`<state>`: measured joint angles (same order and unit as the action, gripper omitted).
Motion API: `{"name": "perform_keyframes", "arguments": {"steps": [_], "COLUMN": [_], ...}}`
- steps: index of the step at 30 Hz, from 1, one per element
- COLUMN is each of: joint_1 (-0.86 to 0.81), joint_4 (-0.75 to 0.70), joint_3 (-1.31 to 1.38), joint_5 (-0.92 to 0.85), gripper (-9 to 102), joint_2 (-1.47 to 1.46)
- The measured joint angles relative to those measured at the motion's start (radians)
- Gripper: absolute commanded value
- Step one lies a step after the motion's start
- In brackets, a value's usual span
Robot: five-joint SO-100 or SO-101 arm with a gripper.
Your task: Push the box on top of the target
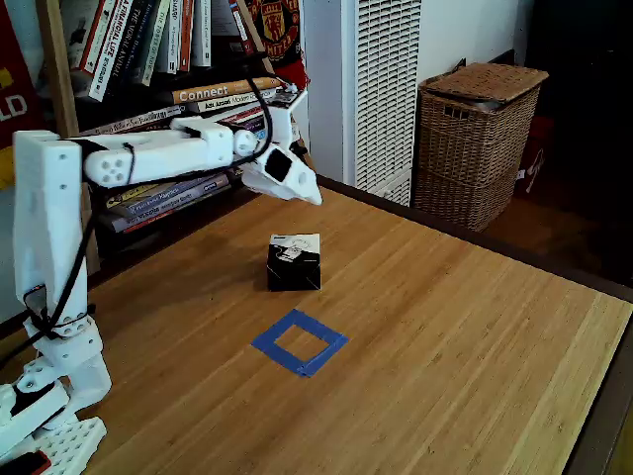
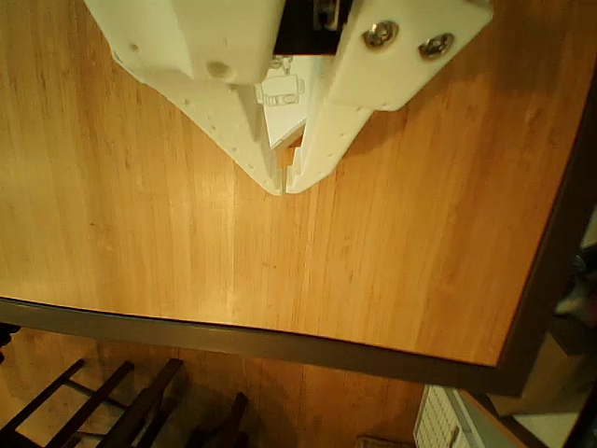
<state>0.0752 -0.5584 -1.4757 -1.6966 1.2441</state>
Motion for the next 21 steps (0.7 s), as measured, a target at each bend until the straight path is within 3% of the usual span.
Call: {"name": "perform_keyframes", "arguments": {"steps": [21], "joint_1": [-0.023], "joint_4": [0.049], "joint_3": [0.011], "joint_5": [-0.11], "gripper": [0], "joint_2": [-0.133]}}
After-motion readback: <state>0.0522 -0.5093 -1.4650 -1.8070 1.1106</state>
